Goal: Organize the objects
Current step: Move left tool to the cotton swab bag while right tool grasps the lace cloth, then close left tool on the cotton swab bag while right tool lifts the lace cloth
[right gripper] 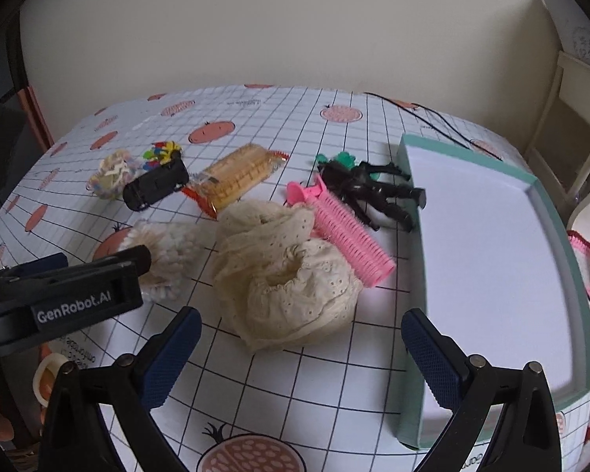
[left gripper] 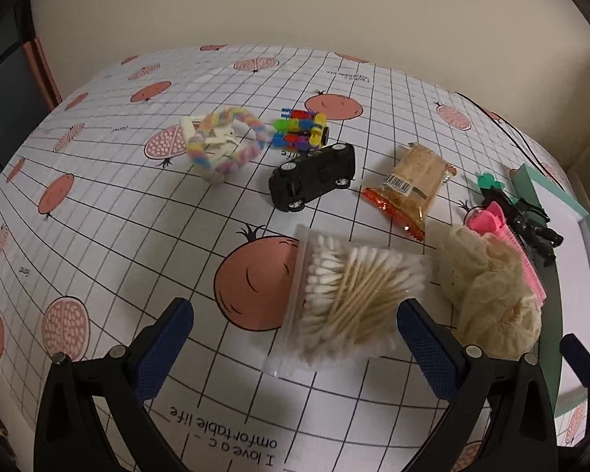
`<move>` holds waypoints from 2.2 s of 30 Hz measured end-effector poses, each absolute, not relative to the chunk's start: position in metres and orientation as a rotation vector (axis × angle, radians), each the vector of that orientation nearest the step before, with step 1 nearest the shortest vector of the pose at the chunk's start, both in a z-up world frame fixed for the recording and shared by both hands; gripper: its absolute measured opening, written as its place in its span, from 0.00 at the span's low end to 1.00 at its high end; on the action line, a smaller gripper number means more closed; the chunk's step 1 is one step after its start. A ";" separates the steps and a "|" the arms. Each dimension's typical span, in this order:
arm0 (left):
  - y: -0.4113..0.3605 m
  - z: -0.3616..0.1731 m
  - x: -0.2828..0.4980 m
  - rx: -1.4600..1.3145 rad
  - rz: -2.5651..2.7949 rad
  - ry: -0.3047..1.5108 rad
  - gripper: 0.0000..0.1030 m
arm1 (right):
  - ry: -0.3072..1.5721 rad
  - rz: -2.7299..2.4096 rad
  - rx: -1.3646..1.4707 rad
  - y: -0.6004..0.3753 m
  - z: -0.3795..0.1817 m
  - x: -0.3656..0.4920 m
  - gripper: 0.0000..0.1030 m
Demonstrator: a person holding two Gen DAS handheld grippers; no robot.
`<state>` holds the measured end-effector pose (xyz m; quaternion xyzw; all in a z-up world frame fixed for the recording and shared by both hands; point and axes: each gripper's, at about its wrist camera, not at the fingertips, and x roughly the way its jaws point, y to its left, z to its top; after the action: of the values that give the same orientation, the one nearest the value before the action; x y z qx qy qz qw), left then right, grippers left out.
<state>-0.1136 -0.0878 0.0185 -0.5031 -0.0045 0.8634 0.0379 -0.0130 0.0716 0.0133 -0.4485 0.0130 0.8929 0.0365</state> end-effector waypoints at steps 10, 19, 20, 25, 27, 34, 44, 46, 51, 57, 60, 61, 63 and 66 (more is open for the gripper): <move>-0.085 0.012 -0.113 -1.539 2.619 -0.022 1.00 | 0.047 2.710 -1.422 0.069 0.002 -0.019 0.83; -0.085 0.010 -0.115 -1.579 2.571 -0.069 1.00 | 0.112 2.705 -1.462 0.077 0.001 -0.020 0.47; -0.086 0.012 -0.112 -1.577 2.572 -0.070 1.00 | 0.128 2.701 -1.469 0.078 0.001 -0.021 0.43; -0.084 0.010 -0.113 -1.571 2.570 -0.077 1.00 | 0.159 2.697 -1.481 0.080 0.001 -0.021 0.28; -0.083 0.007 -0.116 -1.572 2.568 -0.087 1.00 | 0.161 2.702 -1.481 0.079 0.002 -0.021 0.23; -0.082 0.005 -0.121 -1.563 2.537 -0.128 1.00 | 0.157 2.701 -1.478 0.077 0.004 -0.021 0.16; -0.077 0.003 -0.121 -1.570 2.542 -0.129 1.00 | 0.181 2.708 -1.478 0.076 0.004 -0.021 0.09; -0.078 0.003 -0.121 -1.572 2.555 -0.121 0.96 | 0.186 2.713 -1.478 0.076 0.004 -0.021 0.08; -0.076 0.007 -0.121 -1.537 2.556 -0.093 0.72 | 0.181 2.728 -1.470 0.076 0.005 -0.020 0.08; -0.074 0.009 -0.121 -1.528 2.550 -0.076 0.59 | 0.182 2.721 -1.472 0.077 0.006 -0.019 0.08; -0.077 0.010 -0.120 -1.526 2.548 -0.086 0.56 | 0.184 2.726 -1.469 0.078 0.008 -0.019 0.08; -0.078 0.010 -0.119 -1.526 2.547 -0.086 0.54 | 0.185 2.728 -1.466 0.078 0.009 -0.019 0.08; -0.077 0.012 -0.117 -1.526 2.549 -0.079 0.53 | 0.187 2.735 -1.456 0.079 0.011 -0.018 0.07; -0.078 0.013 -0.114 -1.525 2.563 -0.068 0.52 | 0.193 2.750 -1.434 0.081 0.016 -0.017 0.07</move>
<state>-0.1136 -0.0780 0.0134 -0.5097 -0.0227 0.8564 0.0792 -0.0166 0.0808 0.0164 -0.4613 0.0621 0.8849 0.0173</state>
